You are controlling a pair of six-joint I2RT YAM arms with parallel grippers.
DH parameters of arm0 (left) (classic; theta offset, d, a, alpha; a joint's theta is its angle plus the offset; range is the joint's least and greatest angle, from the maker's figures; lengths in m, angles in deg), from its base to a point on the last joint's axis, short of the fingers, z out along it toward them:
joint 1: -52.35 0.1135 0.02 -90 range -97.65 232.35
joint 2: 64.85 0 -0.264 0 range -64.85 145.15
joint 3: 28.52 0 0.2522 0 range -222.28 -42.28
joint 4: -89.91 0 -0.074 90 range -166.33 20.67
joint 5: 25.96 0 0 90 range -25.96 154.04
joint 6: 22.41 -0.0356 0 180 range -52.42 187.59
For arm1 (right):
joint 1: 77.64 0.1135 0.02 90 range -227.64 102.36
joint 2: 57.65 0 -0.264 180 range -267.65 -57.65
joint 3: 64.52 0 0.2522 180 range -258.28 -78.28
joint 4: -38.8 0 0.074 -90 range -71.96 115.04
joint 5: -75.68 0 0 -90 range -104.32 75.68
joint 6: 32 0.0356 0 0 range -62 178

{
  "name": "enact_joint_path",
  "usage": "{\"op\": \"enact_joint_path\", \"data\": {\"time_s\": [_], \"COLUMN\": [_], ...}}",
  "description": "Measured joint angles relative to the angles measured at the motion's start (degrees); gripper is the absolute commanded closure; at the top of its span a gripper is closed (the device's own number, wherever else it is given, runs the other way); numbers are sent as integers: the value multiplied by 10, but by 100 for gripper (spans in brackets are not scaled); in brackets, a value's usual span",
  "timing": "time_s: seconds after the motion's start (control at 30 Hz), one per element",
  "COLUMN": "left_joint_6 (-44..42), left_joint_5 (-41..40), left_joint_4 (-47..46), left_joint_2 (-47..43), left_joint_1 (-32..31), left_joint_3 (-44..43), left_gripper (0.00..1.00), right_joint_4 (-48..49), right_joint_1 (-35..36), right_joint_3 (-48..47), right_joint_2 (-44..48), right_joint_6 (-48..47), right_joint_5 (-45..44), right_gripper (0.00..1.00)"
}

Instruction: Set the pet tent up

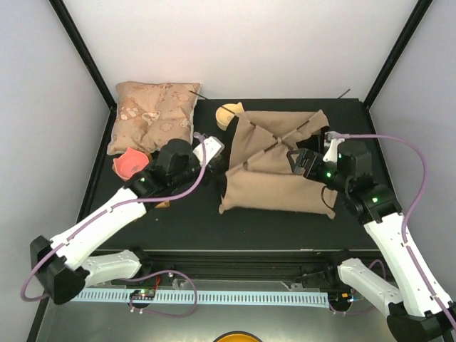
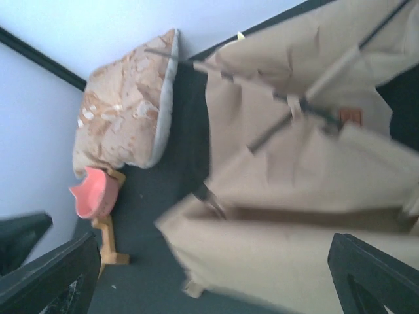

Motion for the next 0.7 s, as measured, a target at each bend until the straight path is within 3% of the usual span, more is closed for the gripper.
{"op": "enact_joint_path", "data": {"time_s": [0.17, 0.37, 0.47, 0.57, 0.7], "left_joint_6": [31, 72, 80, 73, 58], "left_joint_5": [36, 83, 92, 92, 88], "left_joint_4": [-54, -40, 4, 54, 99], "left_joint_2": [-50, 7, 61, 130, 228], "left_joint_1": [0, 0, 0, 0, 0], "left_joint_3": [69, 79, 51, -10, -102], "left_gripper": [98, 59, 50, 48, 56], "right_joint_4": [-5, -13, -14, -14, -5], "right_joint_1": [0, 0, 0, 0, 0], "right_joint_3": [-55, -79, -73, -59, -38], "right_joint_2": [-59, -177, -208, -209, -193], "right_joint_6": [81, 153, 165, 170, 168], "right_joint_5": [-12, -10, -8, -7, -7], "right_gripper": [20, 24, 24, 24, 24]}}
